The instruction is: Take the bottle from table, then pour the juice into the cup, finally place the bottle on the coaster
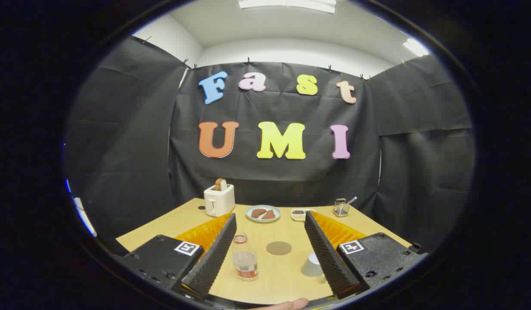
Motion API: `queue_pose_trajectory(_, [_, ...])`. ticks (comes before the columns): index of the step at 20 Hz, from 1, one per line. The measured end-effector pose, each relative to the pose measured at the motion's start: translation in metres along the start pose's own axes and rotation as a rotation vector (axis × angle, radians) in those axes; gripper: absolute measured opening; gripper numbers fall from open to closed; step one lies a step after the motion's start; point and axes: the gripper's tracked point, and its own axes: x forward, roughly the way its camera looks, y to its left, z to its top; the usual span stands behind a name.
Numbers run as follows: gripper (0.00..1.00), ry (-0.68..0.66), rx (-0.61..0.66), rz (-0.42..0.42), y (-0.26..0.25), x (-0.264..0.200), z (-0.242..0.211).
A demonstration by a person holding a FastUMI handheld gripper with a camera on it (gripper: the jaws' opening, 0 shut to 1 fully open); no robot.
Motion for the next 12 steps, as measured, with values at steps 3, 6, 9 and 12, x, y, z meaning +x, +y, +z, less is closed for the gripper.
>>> queue_pose_trajectory(3, [1.0, -0.003, -0.001, -0.002, 0.0003, -0.0009, 0.0011])
queue_pose_trajectory(6, [1.0, -0.011, -0.001, 0.003, 0.0034, -0.0018, 0.0039])
queue_pose_trajectory(9, [1.0, -0.013, -0.005, 0.007, 0.0057, -0.0022, 0.0037])
queue_pose_trajectory(12, [1.0, -0.016, -0.006, 0.005, 0.0068, -0.0033, 0.0027])
